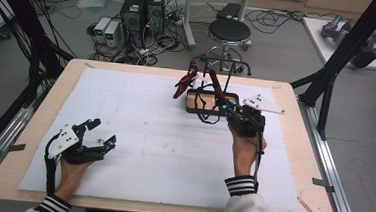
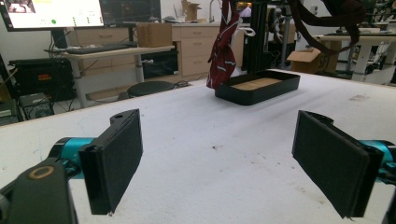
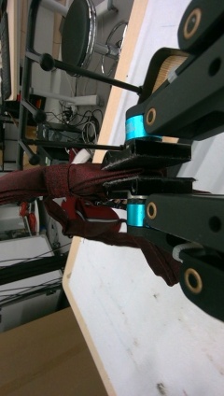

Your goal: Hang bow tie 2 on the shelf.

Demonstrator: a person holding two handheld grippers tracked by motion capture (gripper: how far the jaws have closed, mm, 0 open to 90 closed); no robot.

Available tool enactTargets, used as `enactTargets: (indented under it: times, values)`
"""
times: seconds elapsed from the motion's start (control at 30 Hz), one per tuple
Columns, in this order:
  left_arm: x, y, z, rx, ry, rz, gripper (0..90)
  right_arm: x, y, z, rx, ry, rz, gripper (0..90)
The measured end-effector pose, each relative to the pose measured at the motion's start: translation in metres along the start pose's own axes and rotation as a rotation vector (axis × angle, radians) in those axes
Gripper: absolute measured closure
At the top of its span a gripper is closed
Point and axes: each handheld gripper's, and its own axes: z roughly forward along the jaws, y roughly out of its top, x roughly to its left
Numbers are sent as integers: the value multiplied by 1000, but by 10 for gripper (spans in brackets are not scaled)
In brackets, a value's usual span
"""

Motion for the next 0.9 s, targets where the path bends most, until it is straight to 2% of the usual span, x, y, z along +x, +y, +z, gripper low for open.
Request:
enactTargets:
  times: [0.4, 0.9]
  values:
    - [0, 0, 0, -2, 0, -3, 166, -14, 11, 4, -49, -61, 21, 849]
    - [0, 0, 0, -7, 2, -8, 166, -26, 22, 26, -68, -116, 28, 849]
